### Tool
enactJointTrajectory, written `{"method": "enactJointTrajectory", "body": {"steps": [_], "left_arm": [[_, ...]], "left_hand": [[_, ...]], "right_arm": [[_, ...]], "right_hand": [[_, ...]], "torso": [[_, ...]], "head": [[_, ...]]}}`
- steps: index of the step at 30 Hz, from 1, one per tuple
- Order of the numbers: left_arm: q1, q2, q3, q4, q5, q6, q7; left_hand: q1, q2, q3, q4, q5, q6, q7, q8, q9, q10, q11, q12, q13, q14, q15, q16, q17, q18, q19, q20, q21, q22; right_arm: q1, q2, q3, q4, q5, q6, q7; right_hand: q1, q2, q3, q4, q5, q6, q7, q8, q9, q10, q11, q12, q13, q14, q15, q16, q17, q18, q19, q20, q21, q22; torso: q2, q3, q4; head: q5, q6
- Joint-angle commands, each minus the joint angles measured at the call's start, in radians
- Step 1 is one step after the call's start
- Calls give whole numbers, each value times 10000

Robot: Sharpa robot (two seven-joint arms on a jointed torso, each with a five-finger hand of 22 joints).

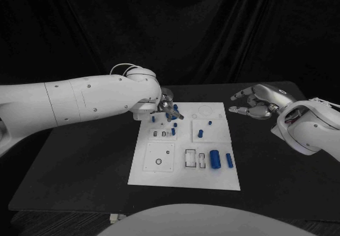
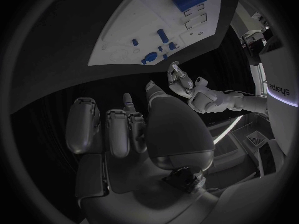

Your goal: Assemble the parts on the task board

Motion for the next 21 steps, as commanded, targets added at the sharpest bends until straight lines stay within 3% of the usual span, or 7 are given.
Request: {"method": "enactJointTrajectory", "body": {"steps": [1,6,9,12,15,18,21], "left_arm": [[-77,100,10,-99,-20,247,-158],[-240,224,9,-282,-20,333,-246],[-362,266,9,-347,-21,366,-294],[-447,284,9,-383,-21,317,-319],[-492,279,9,-408,-21,266,-330],[-522,255,9,-425,-21,199,-338],[-536,226,9,-433,-21,189,-327]], "left_hand": [[-21,-9,99,-6,46,-22,-76,114,324,1042,-103,35,2629,1058,-101,27,2629,-181,8,-80,-55,782],[-116,-26,155,0,-10,-52,-104,198,685,1042,-129,35,2629,1058,-128,27,2629,-178,11,-110,-79,775],[-160,-25,184,4,-76,-67,-115,229,852,1042,-137,35,2629,1058,-137,27,2629,-177,11,-121,-90,773],[-168,-13,209,0,-95,-80,-122,239,929,1042,-140,35,2629,1058,-142,27,2629,-175,5,-125,-99,766],[-173,-5,296,-44,-105,-92,-155,358,1295,1042,-162,35,2629,1058,-165,27,2629,-175,15,-143,-113,775],[-214,-34,398,-93,-100,-214,-178,503,1880,1042,-189,35,2629,1058,-188,27,2629,-175,28,-173,-135,787],[-241,-54,417,-99,-115,-250,-181,532,2049,1042,-193,35,2629,1058,-193,27,2629,-173,24,-179,-146,782]], "right_arm": [[-63,-38,8,54,-13,-193,63],[-159,-66,8,164,-13,-190,113],[-200,-61,8,178,-13,-177,132],[-225,-63,8,167,-13,-168,142],[-238,-63,8,157,-13,-149,146],[-250,-54,8,141,-13,-115,149],[-264,-52,8,133,-13,-89,146]], "right_hand": [[74,22,4,-70,52,65,22,33,-14,1077,71,26,2631,829,77,9,1740,43,21,32,39,1850],[86,23,3,-76,66,78,28,35,-16,1077,73,26,2631,831,78,13,1745,43,23,32,39,1850],[86,23,3,-76,66,78,28,35,-16,1077,73,26,2631,831,78,13,1745,43,23,32,39,1850],[86,23,3,-76,66,78,28,35,-16,1077,73,26,2631,831,78,13,1745,43,23,32,39,1850],[99,23,2,-82,81,91,32,36,-18,1077,76,26,2631,830,79,8,1739,43,24,33,38,1850],[99,23,2,-82,81,91,32,36,-18,1077,76,26,2631,830,79,8,1739,43,24,33,38,1850],[100,24,1,-83,85,95,33,37,-19,1077,77,26,2631,831,79,12,1743,43,24,33,36,1849]], "torso": [[31,48,-19],[17,27,5],[-11,44,-30],[-27,37,-45],[-35,39,-30],[-42,59,27],[-43,74,-5]], "head": [[24,-2],[64,-2],[97,-2],[100,-2],[89,-2],[50,-2],[51,-2]]}}
